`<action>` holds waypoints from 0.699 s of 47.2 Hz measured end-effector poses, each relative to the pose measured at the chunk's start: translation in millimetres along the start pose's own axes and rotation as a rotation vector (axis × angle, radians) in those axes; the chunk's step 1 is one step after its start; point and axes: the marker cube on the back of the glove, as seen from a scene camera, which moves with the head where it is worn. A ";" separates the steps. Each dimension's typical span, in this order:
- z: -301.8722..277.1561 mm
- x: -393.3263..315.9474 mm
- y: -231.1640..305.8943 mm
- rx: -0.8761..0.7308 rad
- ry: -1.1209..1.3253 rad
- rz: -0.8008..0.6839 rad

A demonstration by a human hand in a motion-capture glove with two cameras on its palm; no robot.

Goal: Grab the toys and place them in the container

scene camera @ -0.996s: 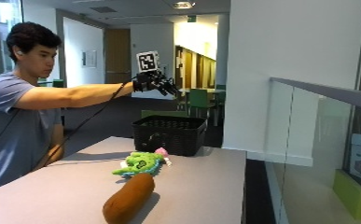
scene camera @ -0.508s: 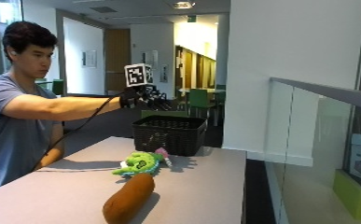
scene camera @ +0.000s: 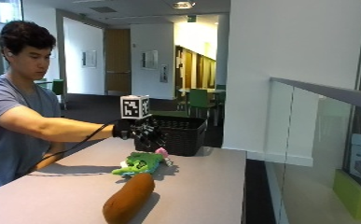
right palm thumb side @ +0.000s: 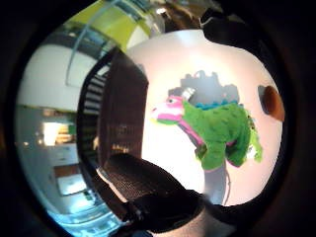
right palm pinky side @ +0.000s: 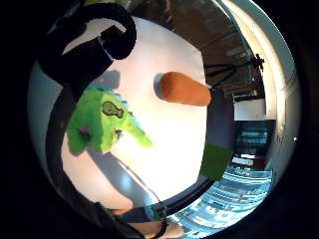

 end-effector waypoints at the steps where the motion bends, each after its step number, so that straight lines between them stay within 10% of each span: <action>1: 5.3 0.5 0.7 -0.006 0.000 0.000; 19: 104.5 5.8 8.0 -0.144 -0.044 0.006; 33: 106.2 8.8 11.3 0.085 -0.021 0.007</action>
